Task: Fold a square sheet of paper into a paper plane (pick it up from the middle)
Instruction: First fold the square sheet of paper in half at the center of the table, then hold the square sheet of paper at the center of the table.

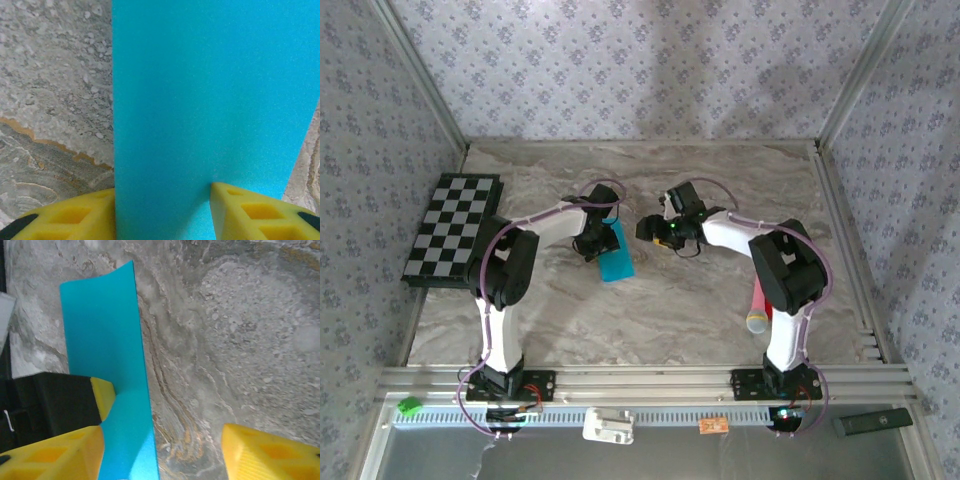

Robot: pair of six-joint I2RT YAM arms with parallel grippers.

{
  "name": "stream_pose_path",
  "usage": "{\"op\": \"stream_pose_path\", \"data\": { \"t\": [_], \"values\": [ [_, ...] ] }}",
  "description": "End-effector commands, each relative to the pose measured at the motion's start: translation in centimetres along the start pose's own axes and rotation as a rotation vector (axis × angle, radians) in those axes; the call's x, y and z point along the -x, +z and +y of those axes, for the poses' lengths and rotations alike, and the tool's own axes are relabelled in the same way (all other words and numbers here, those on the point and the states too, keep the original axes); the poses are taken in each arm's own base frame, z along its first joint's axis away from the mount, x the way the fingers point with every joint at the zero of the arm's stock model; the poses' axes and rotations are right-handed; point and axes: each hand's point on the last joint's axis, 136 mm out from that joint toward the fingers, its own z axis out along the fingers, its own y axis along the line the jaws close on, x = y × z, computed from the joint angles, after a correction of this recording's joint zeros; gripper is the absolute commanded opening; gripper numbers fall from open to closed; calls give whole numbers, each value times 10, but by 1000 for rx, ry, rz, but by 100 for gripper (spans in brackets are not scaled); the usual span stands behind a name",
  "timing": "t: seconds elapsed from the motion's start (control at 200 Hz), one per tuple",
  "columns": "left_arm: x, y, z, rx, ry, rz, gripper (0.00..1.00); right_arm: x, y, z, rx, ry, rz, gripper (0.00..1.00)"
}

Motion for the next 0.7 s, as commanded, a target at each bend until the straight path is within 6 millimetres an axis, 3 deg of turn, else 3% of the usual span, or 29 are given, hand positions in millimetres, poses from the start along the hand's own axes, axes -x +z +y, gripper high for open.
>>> {"op": "stream_pose_path", "data": {
  "t": [0.0,0.285,0.695],
  "values": [
    [-45,46,51,190,-19,171,49,1,6,16,64,-28,33,55],
    [-48,49,53,196,-19,182,49,-12,27,26,95,-28,115,26],
    [-50,52,55,200,-18,189,49,-16,52,30,78,-31,164,9]
  ]
}}
